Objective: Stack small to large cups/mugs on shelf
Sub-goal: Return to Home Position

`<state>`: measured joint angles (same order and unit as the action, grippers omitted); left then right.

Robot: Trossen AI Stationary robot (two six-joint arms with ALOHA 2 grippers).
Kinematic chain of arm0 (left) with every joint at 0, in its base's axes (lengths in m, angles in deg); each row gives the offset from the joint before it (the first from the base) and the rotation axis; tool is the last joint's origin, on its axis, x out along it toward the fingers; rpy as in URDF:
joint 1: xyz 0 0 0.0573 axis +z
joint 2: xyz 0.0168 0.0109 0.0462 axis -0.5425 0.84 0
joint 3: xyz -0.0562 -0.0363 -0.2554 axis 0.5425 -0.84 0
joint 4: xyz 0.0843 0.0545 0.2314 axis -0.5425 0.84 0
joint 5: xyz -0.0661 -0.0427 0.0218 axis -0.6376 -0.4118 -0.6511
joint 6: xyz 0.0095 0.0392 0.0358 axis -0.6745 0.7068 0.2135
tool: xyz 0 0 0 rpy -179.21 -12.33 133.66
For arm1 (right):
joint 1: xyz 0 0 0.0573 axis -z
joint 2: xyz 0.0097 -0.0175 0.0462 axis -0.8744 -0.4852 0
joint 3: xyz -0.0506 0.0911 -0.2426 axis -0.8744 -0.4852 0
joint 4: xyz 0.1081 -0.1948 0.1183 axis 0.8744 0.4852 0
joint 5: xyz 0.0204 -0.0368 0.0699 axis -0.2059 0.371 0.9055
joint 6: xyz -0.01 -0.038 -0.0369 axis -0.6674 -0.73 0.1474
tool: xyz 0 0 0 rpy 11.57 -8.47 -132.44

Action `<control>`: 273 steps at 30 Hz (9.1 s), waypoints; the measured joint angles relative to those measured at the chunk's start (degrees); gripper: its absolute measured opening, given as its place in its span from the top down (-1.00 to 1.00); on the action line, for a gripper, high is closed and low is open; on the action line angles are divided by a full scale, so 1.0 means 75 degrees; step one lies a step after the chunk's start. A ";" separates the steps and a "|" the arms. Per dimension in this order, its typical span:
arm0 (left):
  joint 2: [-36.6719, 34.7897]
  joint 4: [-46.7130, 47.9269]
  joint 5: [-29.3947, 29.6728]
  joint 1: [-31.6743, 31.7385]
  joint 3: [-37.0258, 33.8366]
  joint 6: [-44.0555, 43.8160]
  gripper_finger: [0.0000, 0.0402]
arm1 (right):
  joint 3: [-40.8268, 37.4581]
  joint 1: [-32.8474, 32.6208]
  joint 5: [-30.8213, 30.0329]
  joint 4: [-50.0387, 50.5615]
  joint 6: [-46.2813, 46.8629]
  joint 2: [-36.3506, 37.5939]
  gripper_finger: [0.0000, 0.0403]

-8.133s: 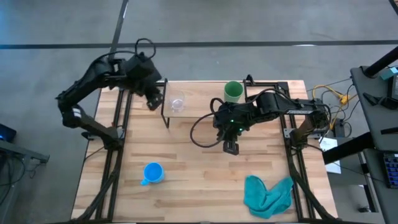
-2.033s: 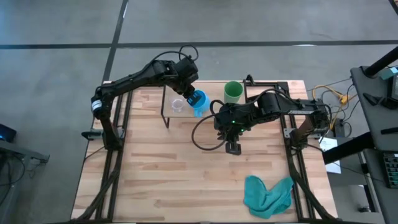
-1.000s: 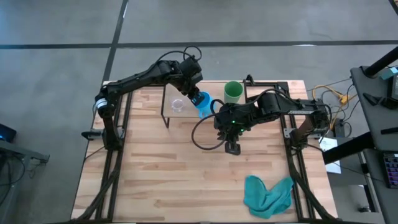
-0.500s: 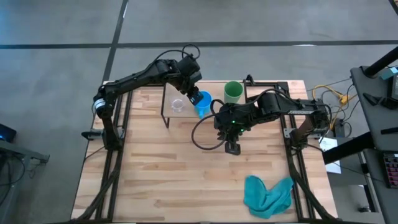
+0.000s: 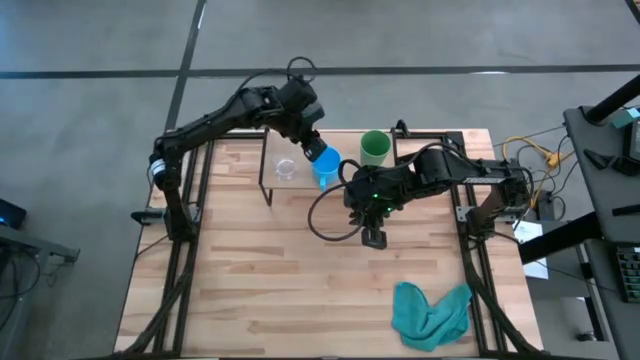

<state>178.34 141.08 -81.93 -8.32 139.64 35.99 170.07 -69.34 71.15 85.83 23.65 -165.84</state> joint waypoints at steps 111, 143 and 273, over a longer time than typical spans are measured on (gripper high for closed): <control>-1.3522 -0.5092 0.0725 -0.0036 -1.1930 -0.2611 0.81 | -1.5285 -0.1236 -0.1008 -1.2204 0.1118 1.2458 0.64; -1.3497 -0.9421 -0.0837 -0.0041 -1.5550 -0.3151 0.81 | -1.5603 -0.1234 -0.1136 -1.2817 0.1068 1.2453 0.64; -1.3254 -0.8851 0.0134 -0.0041 -1.5582 -0.3021 0.81 | -1.5597 -0.1233 -0.1582 -1.0247 -0.0162 1.1890 0.64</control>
<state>78.93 74.70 -80.93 -8.63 22.77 13.33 53.10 -78.58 59.28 8.98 22.43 -76.66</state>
